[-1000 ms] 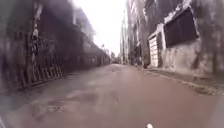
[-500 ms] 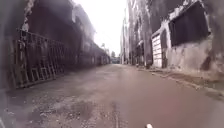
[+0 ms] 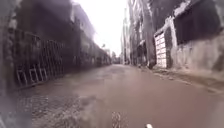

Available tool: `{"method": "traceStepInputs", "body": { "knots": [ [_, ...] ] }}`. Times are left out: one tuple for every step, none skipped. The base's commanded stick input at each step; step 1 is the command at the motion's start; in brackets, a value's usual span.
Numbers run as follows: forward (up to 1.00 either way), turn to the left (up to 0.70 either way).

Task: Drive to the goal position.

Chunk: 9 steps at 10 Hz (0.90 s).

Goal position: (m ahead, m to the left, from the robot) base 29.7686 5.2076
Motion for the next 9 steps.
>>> {"method": "traceStepInputs", "body": {
  "knots": [
    [1.0, 0.0],
    [1.0, 0.0],
    [1.0, 0.0],
    [1.0, 0.0],
    [1.0, 0.0],
    [1.0, 0.0],
    [1.0, 0.0],
    [1.0, -0.12],
    [1.0, -0.19]
  ]
}}
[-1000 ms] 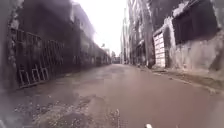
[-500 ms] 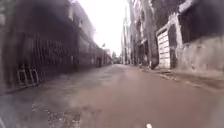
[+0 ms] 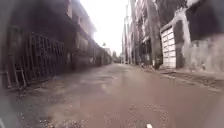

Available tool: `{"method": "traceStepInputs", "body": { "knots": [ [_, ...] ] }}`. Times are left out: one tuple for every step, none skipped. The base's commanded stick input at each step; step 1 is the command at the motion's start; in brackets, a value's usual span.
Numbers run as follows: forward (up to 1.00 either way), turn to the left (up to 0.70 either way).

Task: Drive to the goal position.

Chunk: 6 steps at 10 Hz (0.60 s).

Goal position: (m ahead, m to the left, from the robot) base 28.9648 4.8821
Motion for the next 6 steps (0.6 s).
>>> {"method": "traceStepInputs", "body": {
  "knots": [
    [1.0, 0.0],
    [1.0, -0.01],
    [1.0, -0.13],
    [1.0, -0.19],
    [1.0, -0.2],
    [1.0, -0.01]
  ]
}}
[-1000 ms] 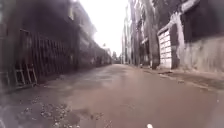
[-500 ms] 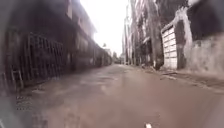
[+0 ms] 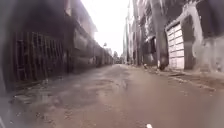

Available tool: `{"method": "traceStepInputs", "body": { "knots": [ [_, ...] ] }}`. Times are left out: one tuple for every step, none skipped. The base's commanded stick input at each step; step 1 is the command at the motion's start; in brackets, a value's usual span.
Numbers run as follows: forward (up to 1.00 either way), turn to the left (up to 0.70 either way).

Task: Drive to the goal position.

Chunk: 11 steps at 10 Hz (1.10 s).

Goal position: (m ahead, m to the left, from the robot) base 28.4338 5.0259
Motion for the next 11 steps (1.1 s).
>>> {"method": "traceStepInputs", "body": {
  "knots": [
    [1.0, -0.2],
    [1.0, -0.09],
    [1.0, 0.0],
    [1.0, 0.0],
    [1.0, -0.02],
    [1.0, -0.08],
    [1.0, 0.0],
    [1.0, 0.0],
    [1.0, 0.0],
    [1.0, -0.15],
    [1.0, -0.03]
  ]
}}
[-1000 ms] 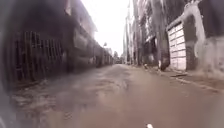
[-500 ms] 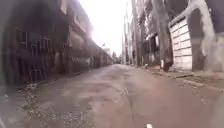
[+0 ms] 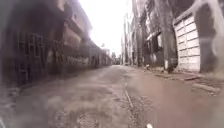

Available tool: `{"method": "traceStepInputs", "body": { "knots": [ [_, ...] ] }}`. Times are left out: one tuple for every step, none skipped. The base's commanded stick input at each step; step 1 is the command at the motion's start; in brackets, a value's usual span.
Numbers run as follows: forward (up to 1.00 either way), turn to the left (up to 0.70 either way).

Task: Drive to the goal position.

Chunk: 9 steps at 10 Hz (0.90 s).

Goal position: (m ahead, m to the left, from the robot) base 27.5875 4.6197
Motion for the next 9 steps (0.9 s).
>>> {"method": "traceStepInputs", "body": {
  "knots": [
    [1.0, 0.0],
    [1.0, 0.0],
    [1.0, -0.1],
    [1.0, -0.02],
    [1.0, -0.01],
    [1.0, 0.0],
    [1.0, 0.0],
    [1.0, 0.0],
    [1.0, 0.0]
  ]
}}
